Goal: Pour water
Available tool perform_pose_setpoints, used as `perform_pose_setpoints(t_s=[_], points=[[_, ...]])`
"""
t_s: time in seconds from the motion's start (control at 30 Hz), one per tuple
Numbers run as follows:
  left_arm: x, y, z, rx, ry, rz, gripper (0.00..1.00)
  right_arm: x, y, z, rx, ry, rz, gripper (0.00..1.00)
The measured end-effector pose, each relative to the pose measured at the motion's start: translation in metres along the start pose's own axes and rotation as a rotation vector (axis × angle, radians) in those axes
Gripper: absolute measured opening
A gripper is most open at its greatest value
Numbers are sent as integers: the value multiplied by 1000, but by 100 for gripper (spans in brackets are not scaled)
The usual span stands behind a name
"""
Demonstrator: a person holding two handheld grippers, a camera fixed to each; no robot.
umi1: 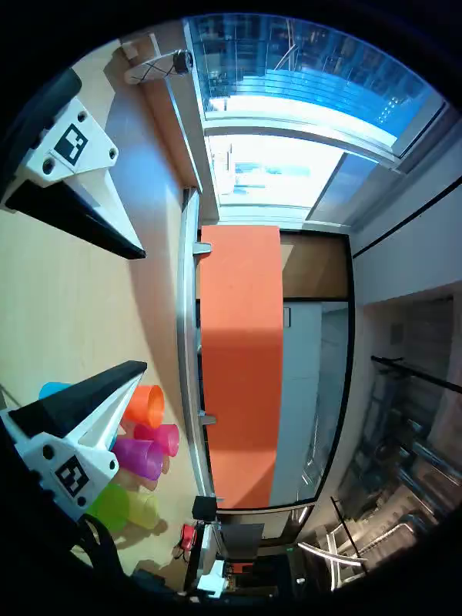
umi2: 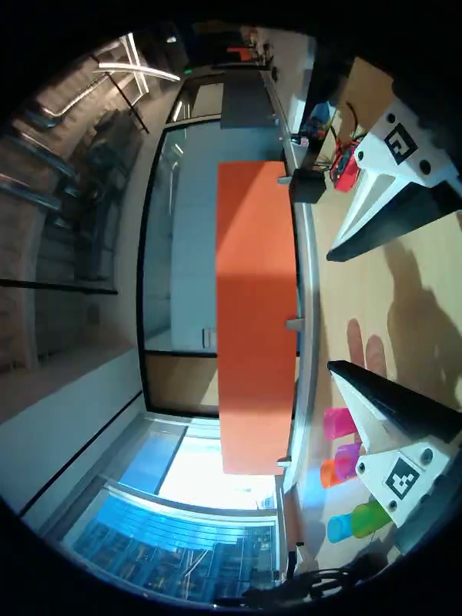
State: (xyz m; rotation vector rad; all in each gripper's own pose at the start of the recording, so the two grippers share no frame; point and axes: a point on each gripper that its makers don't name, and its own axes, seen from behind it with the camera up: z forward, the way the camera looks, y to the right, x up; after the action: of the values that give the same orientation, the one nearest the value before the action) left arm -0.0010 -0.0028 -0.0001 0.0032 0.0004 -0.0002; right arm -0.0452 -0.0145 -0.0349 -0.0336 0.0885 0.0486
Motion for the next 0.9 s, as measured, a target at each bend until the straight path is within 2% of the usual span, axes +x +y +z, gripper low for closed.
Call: perform_pose_setpoints(t_s=[0.9], points=[[0,0,0,0,0,0,98,-37,13,9,-21,-58,-7,99]])
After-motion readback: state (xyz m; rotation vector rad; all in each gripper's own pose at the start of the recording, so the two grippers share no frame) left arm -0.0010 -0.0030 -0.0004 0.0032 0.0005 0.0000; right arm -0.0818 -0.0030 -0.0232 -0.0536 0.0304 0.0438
